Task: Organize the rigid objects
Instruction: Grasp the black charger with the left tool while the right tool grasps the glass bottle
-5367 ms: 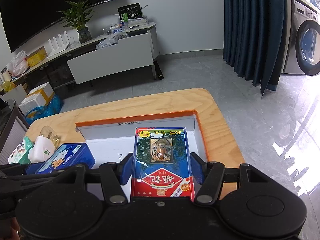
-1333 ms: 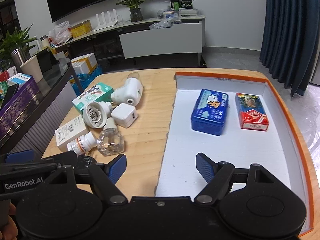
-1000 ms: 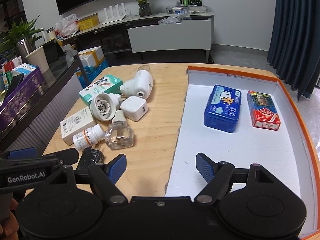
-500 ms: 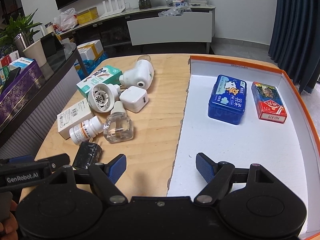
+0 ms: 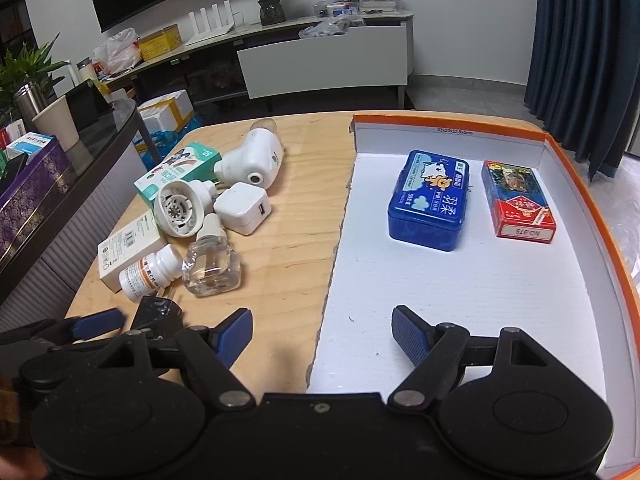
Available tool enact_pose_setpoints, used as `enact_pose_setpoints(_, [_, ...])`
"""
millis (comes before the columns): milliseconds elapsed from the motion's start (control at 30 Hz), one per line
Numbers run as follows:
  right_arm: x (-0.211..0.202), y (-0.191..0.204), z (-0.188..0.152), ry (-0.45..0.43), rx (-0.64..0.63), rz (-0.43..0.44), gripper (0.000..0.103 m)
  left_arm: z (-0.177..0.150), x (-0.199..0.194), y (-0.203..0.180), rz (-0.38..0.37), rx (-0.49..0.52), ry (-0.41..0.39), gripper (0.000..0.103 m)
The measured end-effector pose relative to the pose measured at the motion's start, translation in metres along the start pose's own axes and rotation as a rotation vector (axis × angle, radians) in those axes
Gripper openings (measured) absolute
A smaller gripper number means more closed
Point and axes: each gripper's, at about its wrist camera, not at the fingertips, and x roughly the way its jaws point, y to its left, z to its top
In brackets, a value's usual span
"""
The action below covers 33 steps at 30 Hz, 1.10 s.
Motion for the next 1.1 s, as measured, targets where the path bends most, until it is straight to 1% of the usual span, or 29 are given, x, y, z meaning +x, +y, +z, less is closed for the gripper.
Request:
enact_pose_setpoints(33, [0.001, 0.001, 0.000, 0.002, -0.004, 0.009, 0.091, 0.000, 0.000, -0.001, -0.008, 0.011, -0.008, 0.037])
enact_pose_setpoints(100, [0.004, 0.004, 0.001, 0.000, -0.022, 0.021, 0.091, 0.001, -0.001, -0.002, -0.017, 0.020, -0.008, 0.036])
enact_pose_setpoints(167, [0.007, 0.009, 0.003, 0.004, -0.053, 0.035, 0.091, 0.000, -0.004, 0.002, -0.056, 0.010, -0.002, 0.036])
enact_pose_setpoints(333, [0.021, 0.027, 0.013, 0.014, -0.146, 0.096, 0.091, -0.009, -0.017, 0.013, -0.085, -0.013, 0.007, 0.036])
enact_pose_setpoints(400, [0.029, 0.036, 0.018, 0.024, -0.179, 0.128, 0.090, -0.011, -0.024, 0.020, -0.084, -0.021, 0.002, 0.036])
enact_pose_setpoints(500, [0.043, 0.051, 0.024, 0.033, -0.220, 0.142, 0.090, -0.013, -0.033, 0.032, -0.084, -0.040, -0.003, 0.036])
enact_pose_setpoints(633, [0.066, 0.067, 0.032, 0.051, -0.260, 0.127, 0.089, -0.012, -0.037, 0.044, -0.074, -0.064, -0.008, 0.036])
enact_pose_setpoints(733, [0.081, 0.075, 0.035, 0.072, -0.277, 0.118, 0.084, -0.010, -0.038, 0.051, -0.071, -0.081, -0.015, 0.036])
enact_pose_setpoints(767, [0.085, 0.076, 0.036, 0.082, -0.276, 0.119, 0.079, -0.009, -0.039, 0.052, -0.073, -0.087, -0.018, 0.036])
enact_pose_setpoints(833, [0.090, 0.080, 0.037, 0.079, -0.282, 0.112, 0.077, -0.007, -0.038, 0.053, -0.076, -0.094, -0.017, 0.036])
enact_pose_setpoints(900, [0.090, 0.083, 0.037, 0.067, -0.296, 0.113, 0.060, -0.005, -0.036, 0.053, -0.075, -0.098, -0.019, 0.036])
enact_pose_setpoints(1100, [0.075, 0.070, 0.030, 0.069, -0.242, 0.101, 0.060, 0.001, -0.040, 0.048, -0.081, -0.094, -0.039, 0.036])
